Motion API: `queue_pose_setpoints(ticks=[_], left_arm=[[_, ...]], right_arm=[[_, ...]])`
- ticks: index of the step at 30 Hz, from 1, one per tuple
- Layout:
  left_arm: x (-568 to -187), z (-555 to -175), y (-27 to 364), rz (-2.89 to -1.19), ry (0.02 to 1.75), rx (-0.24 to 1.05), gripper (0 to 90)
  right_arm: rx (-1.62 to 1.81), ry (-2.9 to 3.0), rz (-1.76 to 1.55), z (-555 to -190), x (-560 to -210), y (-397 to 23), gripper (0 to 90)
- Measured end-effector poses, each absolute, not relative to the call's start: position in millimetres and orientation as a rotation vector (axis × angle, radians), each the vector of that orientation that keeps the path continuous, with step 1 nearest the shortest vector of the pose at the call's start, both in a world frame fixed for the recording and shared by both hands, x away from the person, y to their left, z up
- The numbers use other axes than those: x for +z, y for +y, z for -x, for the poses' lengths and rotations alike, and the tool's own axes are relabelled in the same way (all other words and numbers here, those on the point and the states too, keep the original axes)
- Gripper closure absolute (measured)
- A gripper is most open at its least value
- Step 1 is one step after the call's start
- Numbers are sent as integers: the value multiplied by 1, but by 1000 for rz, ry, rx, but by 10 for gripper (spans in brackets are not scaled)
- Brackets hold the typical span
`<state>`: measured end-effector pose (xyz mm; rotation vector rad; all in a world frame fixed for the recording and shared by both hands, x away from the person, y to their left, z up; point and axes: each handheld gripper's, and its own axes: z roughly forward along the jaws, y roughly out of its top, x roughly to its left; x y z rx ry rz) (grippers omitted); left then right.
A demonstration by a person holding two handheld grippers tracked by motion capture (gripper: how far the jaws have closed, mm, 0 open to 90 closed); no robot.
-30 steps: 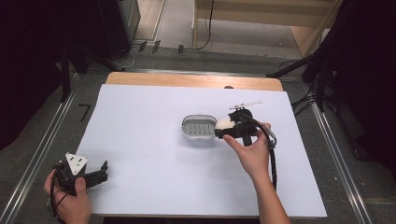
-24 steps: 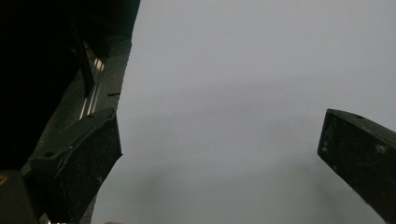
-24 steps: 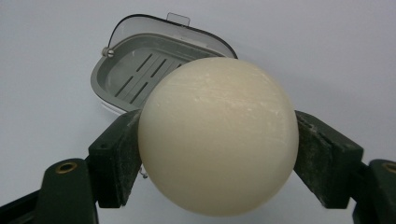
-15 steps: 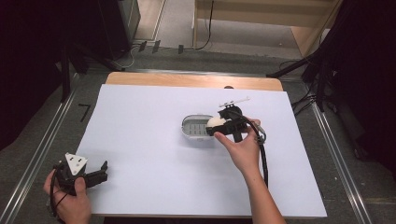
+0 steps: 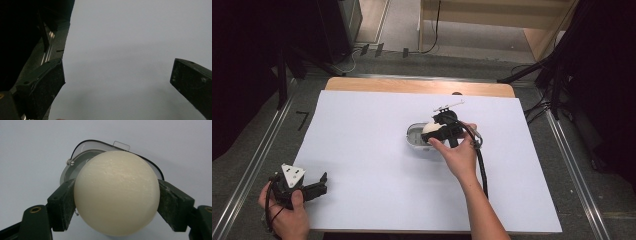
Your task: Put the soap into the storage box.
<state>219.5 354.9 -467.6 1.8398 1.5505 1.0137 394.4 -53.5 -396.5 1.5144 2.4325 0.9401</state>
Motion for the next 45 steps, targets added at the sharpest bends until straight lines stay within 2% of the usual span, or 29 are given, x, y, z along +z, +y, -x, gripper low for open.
queue_pose_setpoints(ticks=[30,45], left_arm=[[-467,-220,355,-1839,1551,1012,1],[-468,-219,355,-1838,1550,1017,1]], right_arm=[[850,2448,-1599,-409,-419,-40,232],[943,2401,-1585,-399,-402,-58,184]])
